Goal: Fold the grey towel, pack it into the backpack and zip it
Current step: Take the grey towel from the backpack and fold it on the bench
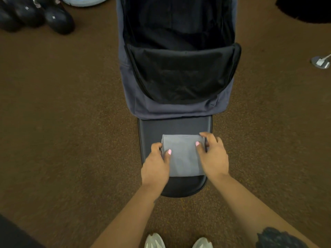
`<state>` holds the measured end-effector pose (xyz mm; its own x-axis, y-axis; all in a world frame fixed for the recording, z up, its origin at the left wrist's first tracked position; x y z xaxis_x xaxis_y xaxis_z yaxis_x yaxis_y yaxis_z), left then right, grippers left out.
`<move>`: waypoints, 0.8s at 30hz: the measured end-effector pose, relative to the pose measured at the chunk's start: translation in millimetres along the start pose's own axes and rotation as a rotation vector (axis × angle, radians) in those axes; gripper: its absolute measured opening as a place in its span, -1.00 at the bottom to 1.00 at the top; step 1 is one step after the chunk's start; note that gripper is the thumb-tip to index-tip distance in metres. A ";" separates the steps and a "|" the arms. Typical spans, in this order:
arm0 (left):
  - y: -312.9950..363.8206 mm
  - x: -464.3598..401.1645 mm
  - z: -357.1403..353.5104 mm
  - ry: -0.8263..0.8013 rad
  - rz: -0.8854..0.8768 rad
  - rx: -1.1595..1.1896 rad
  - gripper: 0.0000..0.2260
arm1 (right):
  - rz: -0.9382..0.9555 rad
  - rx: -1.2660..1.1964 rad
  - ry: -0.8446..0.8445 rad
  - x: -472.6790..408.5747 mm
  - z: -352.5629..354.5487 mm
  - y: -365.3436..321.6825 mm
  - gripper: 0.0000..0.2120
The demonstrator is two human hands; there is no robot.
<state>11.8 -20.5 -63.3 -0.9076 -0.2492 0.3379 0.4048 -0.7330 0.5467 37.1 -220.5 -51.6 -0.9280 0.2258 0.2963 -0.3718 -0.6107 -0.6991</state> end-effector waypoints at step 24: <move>23.6 6.8 -45.2 -0.026 -0.481 -0.747 -0.42 | 0.306 0.353 -0.464 -49.0 -14.2 -24.3 -0.89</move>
<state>10.1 -68.2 -82.8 -0.9541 0.2001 0.2226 -0.2065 -0.9784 -0.0055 91.3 -205.9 -58.4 -0.8549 -0.3005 0.4229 0.0108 -0.8253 -0.5646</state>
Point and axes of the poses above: each hand's wrist, its own x-axis away from the middle knuckle, its own z-axis out of the back of the hand, y = z × x, the point moved 9 cm from there along -x, towards the middle knuckle, and after that the axes turned 5 degrees about -x, right-handed, at the moved point
